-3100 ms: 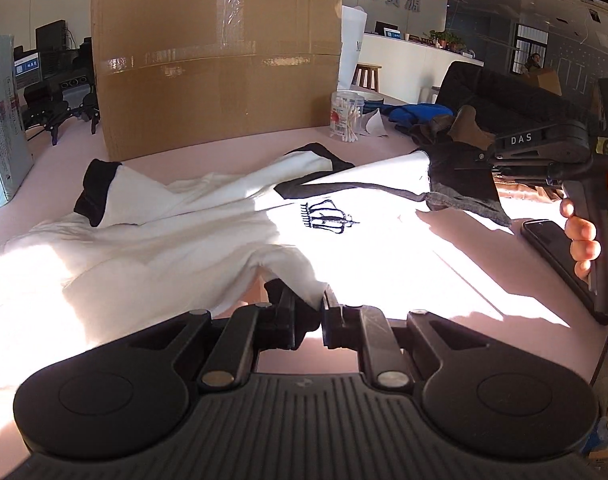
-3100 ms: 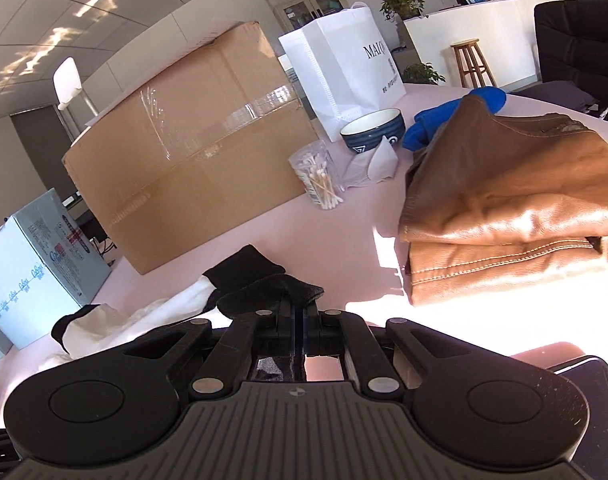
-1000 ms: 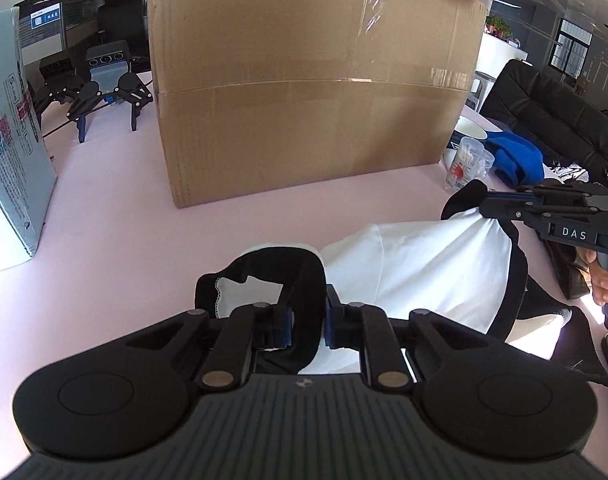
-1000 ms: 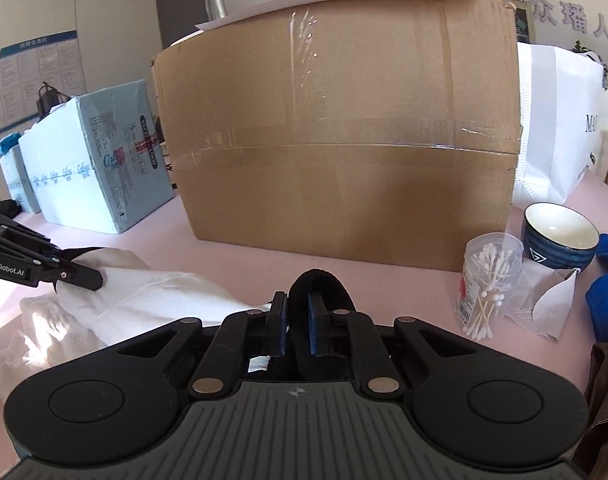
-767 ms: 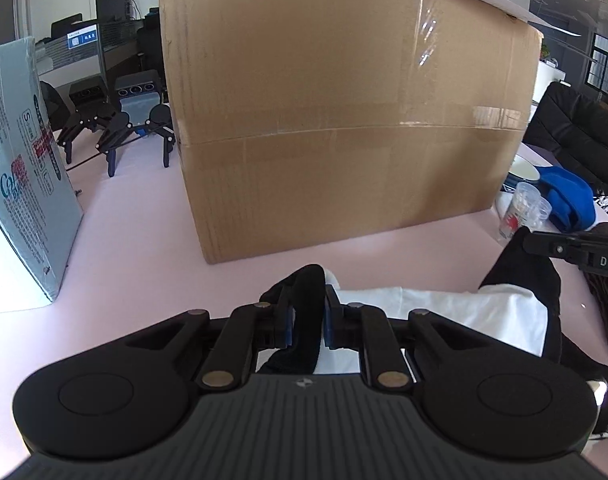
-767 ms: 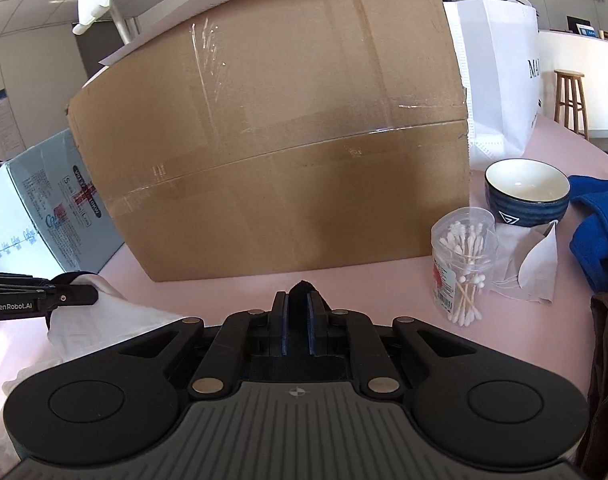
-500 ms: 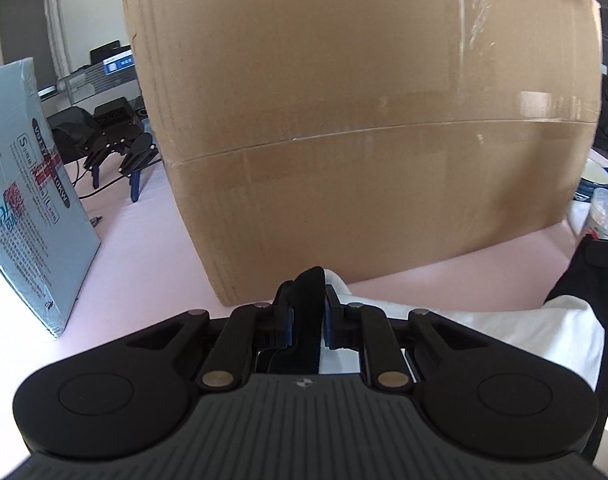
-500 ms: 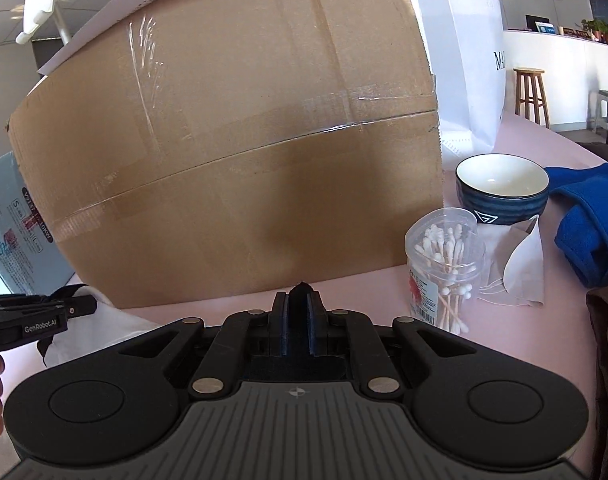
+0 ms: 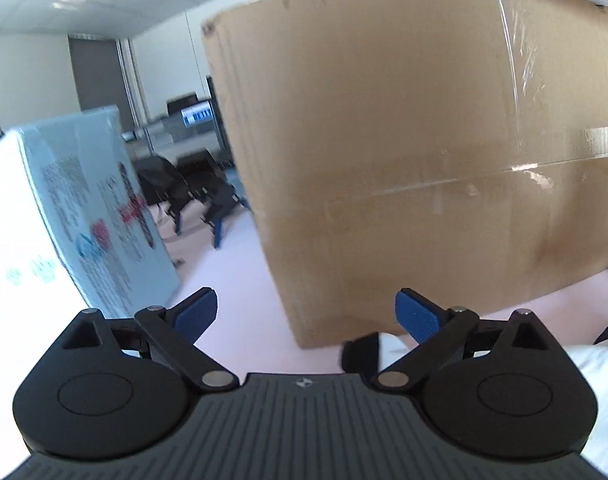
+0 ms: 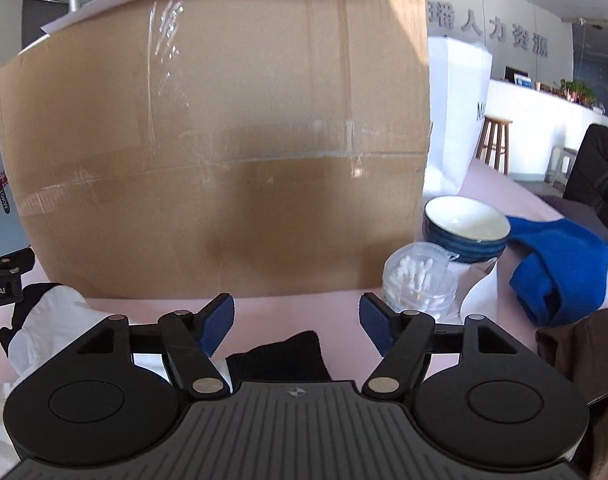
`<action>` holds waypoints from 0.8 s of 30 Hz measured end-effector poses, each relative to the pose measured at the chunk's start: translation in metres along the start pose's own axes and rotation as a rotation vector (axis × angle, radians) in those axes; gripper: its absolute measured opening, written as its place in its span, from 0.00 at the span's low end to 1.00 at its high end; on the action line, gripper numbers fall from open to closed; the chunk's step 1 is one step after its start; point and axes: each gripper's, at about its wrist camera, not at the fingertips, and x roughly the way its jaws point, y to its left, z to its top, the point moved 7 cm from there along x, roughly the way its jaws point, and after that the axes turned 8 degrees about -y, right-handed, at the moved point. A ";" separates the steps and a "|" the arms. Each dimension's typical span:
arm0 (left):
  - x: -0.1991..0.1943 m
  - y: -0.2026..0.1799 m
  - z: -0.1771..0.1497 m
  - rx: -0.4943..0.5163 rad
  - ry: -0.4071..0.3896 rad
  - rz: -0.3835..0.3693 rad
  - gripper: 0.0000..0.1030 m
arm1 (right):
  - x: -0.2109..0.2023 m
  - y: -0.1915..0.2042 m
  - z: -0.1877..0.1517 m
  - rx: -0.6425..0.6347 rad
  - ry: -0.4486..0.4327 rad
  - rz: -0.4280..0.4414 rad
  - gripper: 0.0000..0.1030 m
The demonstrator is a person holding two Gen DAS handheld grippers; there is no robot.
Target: Fold clothes
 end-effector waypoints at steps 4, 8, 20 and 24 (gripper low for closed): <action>-0.047 0.045 -0.014 0.054 -0.033 -0.044 0.94 | -0.062 0.003 0.002 0.022 0.002 0.167 0.84; -0.118 0.101 -0.049 -0.151 0.057 -0.253 0.95 | -0.130 0.015 -0.026 0.127 0.131 0.414 0.89; -0.209 0.167 -0.162 -0.155 0.319 -0.256 0.95 | -0.220 0.082 -0.130 0.350 0.425 0.602 0.86; -0.203 0.153 -0.184 -0.311 0.438 -0.429 0.95 | -0.219 0.115 -0.136 0.309 0.376 0.646 0.71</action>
